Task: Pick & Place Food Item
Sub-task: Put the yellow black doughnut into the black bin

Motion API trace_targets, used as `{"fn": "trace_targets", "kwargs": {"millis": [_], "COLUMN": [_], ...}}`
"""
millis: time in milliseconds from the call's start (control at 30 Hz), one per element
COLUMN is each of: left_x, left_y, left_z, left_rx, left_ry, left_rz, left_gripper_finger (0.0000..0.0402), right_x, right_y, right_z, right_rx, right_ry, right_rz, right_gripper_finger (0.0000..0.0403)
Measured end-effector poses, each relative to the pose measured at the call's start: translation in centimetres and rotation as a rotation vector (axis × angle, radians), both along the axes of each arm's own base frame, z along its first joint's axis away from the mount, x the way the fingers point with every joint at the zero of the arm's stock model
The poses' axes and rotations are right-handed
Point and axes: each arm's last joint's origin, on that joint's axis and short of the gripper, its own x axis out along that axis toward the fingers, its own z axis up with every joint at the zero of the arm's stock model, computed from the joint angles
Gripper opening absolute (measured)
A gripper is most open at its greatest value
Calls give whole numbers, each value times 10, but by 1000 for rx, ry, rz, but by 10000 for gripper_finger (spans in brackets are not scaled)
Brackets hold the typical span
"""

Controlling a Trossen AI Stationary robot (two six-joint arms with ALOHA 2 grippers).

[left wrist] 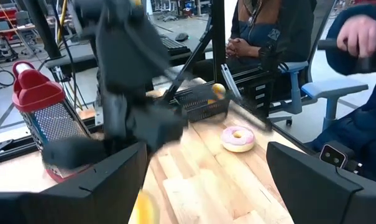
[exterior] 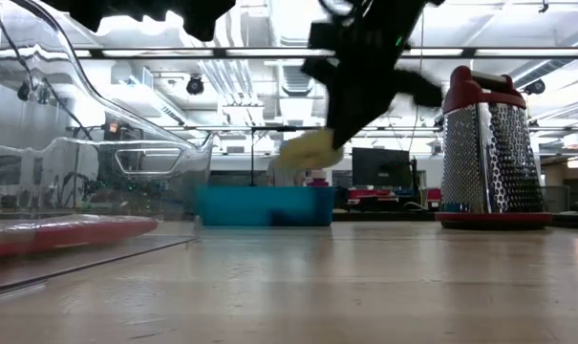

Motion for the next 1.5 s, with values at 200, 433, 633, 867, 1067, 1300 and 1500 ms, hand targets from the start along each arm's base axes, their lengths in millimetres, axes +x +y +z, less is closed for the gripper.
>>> {"fn": "trace_targets", "kwargs": {"millis": [200,433,633,867,1067,1300,1500], "left_x": [0,0,0,0,0,0,0], "left_y": [0,0,0,0,0,0,0], "left_z": [0,0,0,0,0,0,0], "left_rx": [0,0,0,0,0,0,0], "left_ry": [1,1,1,0,0,0,0], "left_rz": [0,0,0,0,0,0,0], "left_gripper_finger": [339,339,339,339,339,339,339], "right_x": [-31,-53,-62,-74,-82,-94,-101], "right_y": [15,33,42,45,54,75,95], "right_z": [24,37,57,82,85,85,85], "right_rx": [188,399,586,715,779,764,712], "right_ry": [66,251,370,509,629,713,682], "right_rz": [-110,-303,-465,-628,-640,-643,-674], "right_gripper_finger": [56,56,56,56,56,56,56]}}
